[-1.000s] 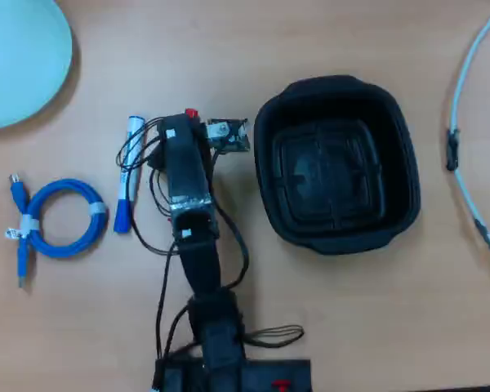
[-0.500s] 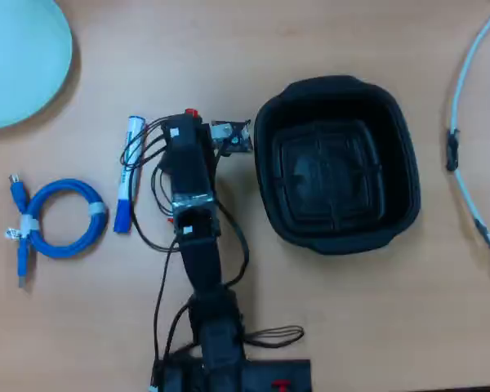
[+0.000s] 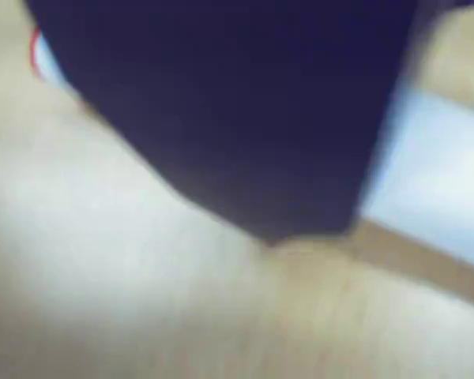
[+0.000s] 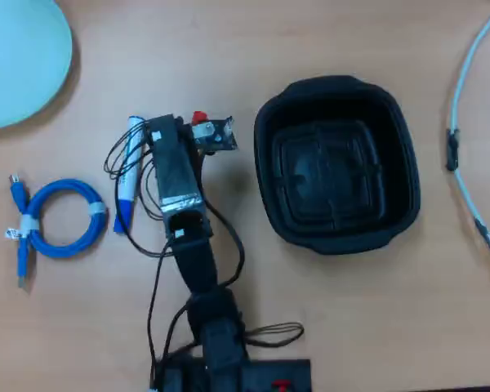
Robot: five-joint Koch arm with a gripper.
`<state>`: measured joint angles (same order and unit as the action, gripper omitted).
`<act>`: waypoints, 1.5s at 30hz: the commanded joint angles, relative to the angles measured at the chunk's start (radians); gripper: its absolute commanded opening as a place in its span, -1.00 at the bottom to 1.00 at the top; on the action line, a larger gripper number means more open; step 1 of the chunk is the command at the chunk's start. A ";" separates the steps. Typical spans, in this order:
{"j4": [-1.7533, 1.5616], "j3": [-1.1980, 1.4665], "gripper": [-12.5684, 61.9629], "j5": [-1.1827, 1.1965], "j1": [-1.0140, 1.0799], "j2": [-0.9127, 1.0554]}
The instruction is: Pick up the red pen and put it in the black bowl
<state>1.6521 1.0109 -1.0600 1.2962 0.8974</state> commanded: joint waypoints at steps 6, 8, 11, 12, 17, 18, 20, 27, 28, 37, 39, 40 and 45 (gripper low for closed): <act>0.072 -0.035 -0.83 0.135 -0.012 0.015; 0.074 -0.034 -0.83 0.210 -0.028 0.015; 0.075 -0.032 -0.83 0.382 -0.038 0.021; 0.075 -0.032 -0.83 0.439 -0.038 0.028; 0.103 -0.029 -0.83 0.614 -0.037 0.084; 0.112 -0.029 -0.83 0.624 -0.037 0.098; 0.123 -0.029 -0.83 0.630 -0.038 0.120; 0.132 -0.103 -0.83 0.618 -0.089 0.140; 0.143 -0.115 -0.83 0.606 -0.094 0.155; 0.167 -0.138 -0.83 0.545 -0.129 0.370; 0.164 -0.143 -0.83 0.543 -0.132 0.416; 0.164 -0.153 -0.83 0.543 -0.133 0.436; 0.164 -0.221 -0.83 0.543 -0.143 0.537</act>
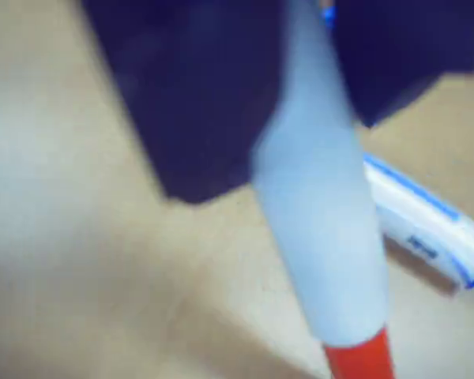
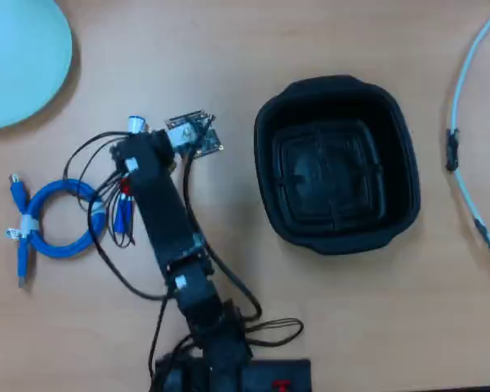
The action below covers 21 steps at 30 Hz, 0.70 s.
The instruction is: Pick up the red pen and put it in the black bowl
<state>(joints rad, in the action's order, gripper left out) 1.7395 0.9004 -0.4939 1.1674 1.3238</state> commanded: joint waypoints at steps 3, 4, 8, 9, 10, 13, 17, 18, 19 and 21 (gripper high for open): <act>0.077 -0.146 -0.83 -0.023 -0.025 0.167; 0.077 -0.153 -0.83 -0.021 -0.025 0.179; 0.074 -0.164 -0.83 -0.026 -0.018 0.213; 0.069 -0.169 -0.83 -0.026 -0.014 0.216; 0.064 -0.173 -0.83 -0.026 -0.011 0.216; 0.052 -0.181 -0.83 -0.026 -0.005 0.213; 0.038 -0.186 -0.83 -0.018 0.037 0.213; 0.034 -0.187 -0.83 -0.023 0.040 0.215; 0.026 -0.187 -0.83 -0.026 0.041 0.216; 0.017 -0.195 -0.83 -0.026 0.043 0.222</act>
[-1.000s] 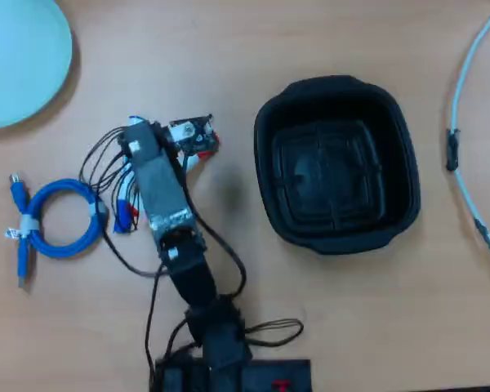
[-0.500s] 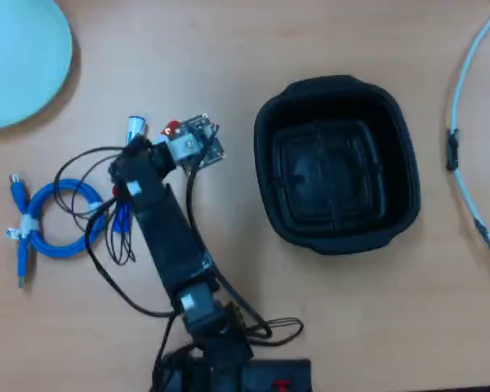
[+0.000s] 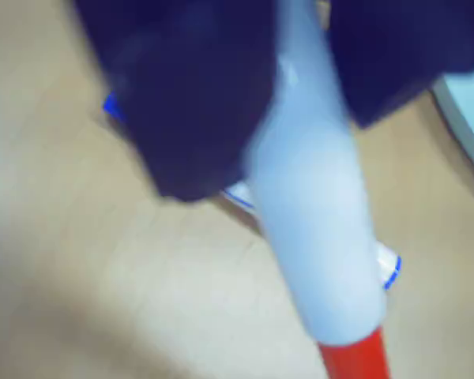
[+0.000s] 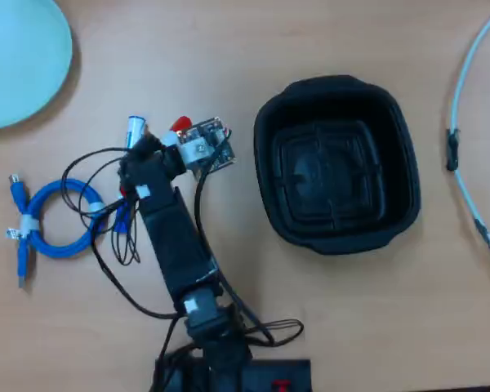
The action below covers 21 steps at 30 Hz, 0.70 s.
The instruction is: Pick up the red pen and put it in the black bowl
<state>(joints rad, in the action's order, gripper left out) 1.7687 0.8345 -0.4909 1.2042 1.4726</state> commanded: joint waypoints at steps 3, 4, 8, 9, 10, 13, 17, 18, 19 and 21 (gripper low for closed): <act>-0.014 -0.143 -0.83 -0.029 0.025 0.109; -0.015 -0.146 -0.83 -0.031 0.041 0.115; -0.043 -0.169 -0.83 -0.029 0.106 0.173; -0.052 -0.172 -0.83 -0.029 0.115 0.193; -0.060 -0.172 -0.83 -0.028 0.129 0.204; -0.077 -0.172 -0.83 -0.017 0.189 0.207; -0.086 -0.169 -0.83 -0.012 0.285 0.206; -0.086 -0.169 -0.83 -0.011 0.313 0.206; -0.086 -0.167 -0.83 -0.008 0.337 0.206; -0.086 -0.170 -0.83 -0.006 0.380 0.206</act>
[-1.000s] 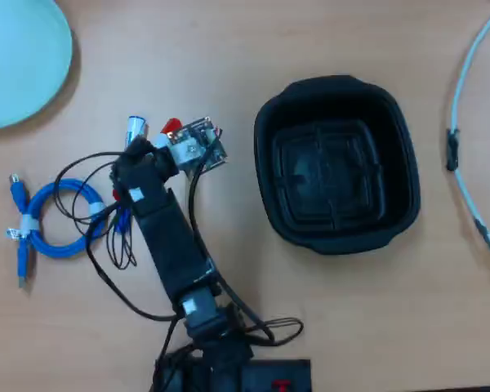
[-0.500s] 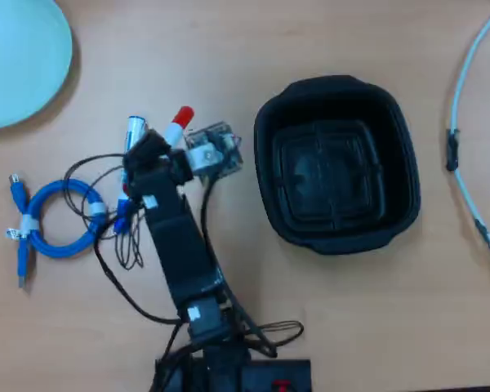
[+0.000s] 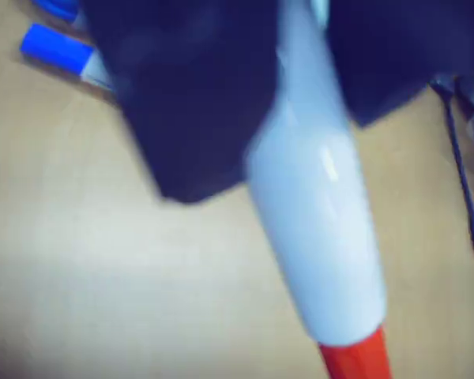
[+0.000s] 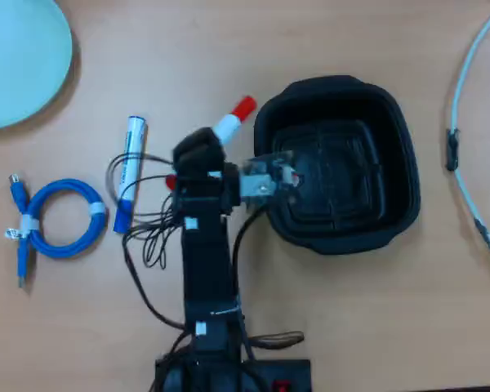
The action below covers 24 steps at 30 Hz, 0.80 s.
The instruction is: Pick up the red pen and put it in the black bowl
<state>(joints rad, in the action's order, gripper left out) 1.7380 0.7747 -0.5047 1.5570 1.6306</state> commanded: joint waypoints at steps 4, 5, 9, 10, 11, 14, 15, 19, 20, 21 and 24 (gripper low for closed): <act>-0.061 -0.103 -0.83 0.008 0.089 0.048; -0.060 -0.100 -0.83 0.009 0.107 0.046; -0.060 -0.098 -0.83 0.009 0.198 0.043; -0.060 -0.098 -0.83 0.009 0.219 0.043; -0.060 -0.098 -0.83 0.009 0.236 0.043; -0.060 -0.098 -0.83 0.009 0.291 0.041; -0.061 -0.098 -0.83 0.009 0.311 0.040; -0.067 -0.098 -0.83 0.026 0.393 0.006; -0.078 -0.100 -0.83 0.046 0.414 -0.020; -0.092 -0.100 -0.83 0.063 0.434 -0.049; -0.129 -0.103 -0.83 0.094 0.476 -0.129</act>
<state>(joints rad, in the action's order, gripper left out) 1.7058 0.7731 -0.4464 2.0157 1.5324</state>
